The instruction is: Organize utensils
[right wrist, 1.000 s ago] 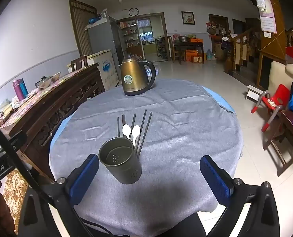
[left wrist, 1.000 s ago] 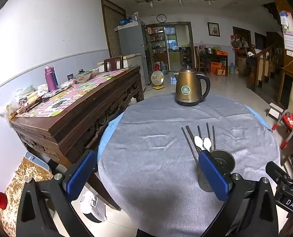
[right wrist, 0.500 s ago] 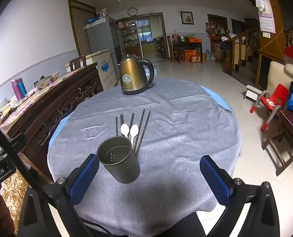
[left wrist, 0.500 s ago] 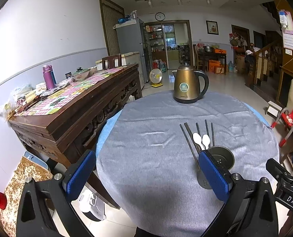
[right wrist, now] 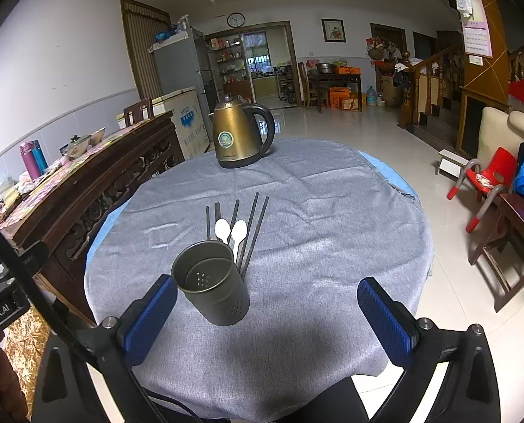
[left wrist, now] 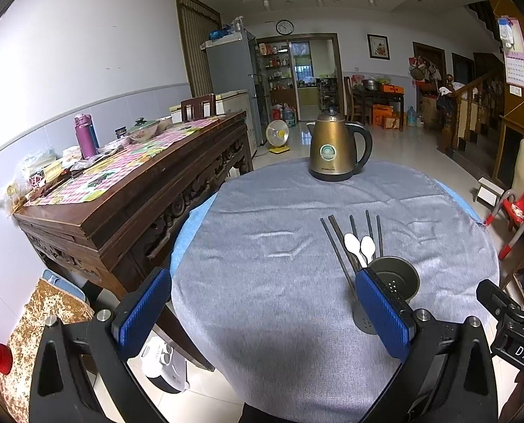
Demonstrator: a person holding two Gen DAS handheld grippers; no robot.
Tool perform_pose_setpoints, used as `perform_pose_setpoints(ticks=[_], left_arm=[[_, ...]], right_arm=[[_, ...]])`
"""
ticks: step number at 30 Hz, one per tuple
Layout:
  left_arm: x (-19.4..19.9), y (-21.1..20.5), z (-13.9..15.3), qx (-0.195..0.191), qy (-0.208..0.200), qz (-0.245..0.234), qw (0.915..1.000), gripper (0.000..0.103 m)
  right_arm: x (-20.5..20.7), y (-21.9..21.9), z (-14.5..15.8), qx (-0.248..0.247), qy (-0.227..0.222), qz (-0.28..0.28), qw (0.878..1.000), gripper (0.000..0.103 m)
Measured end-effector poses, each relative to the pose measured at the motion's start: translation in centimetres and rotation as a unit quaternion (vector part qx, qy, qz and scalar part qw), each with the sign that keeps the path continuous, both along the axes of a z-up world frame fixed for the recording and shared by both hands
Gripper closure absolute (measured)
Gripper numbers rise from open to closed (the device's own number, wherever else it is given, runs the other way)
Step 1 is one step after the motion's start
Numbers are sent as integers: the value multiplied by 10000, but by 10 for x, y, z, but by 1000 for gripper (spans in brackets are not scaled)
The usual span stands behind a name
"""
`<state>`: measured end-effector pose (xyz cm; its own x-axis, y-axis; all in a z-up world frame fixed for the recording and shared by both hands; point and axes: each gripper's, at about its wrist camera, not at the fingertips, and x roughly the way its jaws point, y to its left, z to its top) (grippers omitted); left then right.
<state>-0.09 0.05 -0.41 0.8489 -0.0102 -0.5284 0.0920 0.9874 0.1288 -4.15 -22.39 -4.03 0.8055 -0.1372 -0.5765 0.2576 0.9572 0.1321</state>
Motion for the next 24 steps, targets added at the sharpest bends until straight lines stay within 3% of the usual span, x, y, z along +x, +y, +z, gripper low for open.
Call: perform_pose_setpoints(ticks=[16, 19, 24], left_arm=[[2, 0, -4, -17, -129, -11, 9999, 0], [10, -1, -7, 96, -121, -53, 9999, 0], [44, 2, -18, -29, 166, -320, 9993, 0]], right_arm=[[0, -2, -4, 22, 35, -7, 10000, 0], [4, -1, -6, 40, 62, -8, 10000, 0], [16, -11, -5, 102, 114, 15, 9999, 0]])
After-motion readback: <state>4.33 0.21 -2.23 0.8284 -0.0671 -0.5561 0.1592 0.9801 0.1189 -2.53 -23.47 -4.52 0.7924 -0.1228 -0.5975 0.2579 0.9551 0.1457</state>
